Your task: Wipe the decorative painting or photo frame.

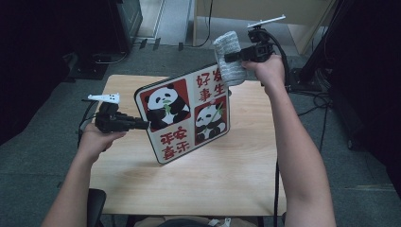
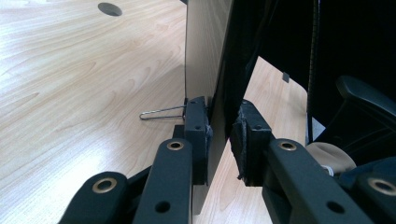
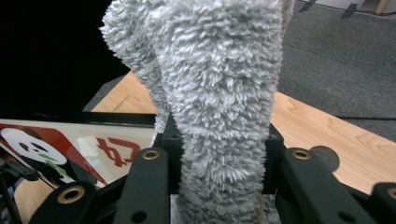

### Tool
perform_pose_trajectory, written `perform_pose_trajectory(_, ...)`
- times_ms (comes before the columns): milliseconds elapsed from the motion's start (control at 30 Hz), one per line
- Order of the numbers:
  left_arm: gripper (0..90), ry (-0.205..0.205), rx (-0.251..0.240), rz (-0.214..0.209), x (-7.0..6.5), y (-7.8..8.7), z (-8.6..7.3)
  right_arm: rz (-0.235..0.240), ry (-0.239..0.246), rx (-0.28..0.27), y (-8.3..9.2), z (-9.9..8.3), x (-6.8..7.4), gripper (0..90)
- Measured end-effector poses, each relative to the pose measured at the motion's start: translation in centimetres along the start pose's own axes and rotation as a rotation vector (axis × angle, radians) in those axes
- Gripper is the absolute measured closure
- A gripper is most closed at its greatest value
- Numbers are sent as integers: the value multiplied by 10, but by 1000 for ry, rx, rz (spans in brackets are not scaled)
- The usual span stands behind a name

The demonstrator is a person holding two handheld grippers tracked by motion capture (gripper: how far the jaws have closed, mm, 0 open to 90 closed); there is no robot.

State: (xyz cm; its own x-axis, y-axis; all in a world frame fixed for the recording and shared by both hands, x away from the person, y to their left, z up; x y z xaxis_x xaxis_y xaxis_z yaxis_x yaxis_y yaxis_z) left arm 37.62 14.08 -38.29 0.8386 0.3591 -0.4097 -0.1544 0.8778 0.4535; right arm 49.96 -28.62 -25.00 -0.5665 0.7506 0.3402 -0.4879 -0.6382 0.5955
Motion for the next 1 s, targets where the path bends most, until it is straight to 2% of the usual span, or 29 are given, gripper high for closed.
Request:
perform_pose_trajectory(133,776,2,0,-2,0,0,0,-15,-10,6,2,-3,-6,673)
perform_pose_trajectory(300,775,2,0,-2,0,-1,0,-4,-28,10,3,-8,-12,690)
perform_pose_trajectory(433,776,2,1,-2,0,-1,0,-28,-21,26,3,-10,-14,694)
perform_pose_trajectory(533,776,-1,3,-2,0,-1,0,-28,-31,34,3,-13,-18,694)
perform_pose_trajectory(733,771,6,4,-14,1,-1,-1,-41,-33,60,2,-25,-26,695)
perform_pose_trajectory(1000,773,4,2,-6,0,-1,-1,-39,-37,82,-2,-39,-30,695)
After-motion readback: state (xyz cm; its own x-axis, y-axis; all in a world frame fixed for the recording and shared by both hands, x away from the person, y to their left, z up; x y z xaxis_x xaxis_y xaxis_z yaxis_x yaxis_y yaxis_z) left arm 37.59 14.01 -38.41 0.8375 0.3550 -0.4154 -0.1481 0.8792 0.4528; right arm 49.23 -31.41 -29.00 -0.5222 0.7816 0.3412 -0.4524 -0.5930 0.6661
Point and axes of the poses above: each handheld gripper's, and its own axes: y roughly backward along the jaws, z roughly out of its top, x roughly to its left, the point moved 2 cm from there along -y, roughly forward along the jaws, and after that the axes turned 2 degrees about -x, right-handed, at the moved point
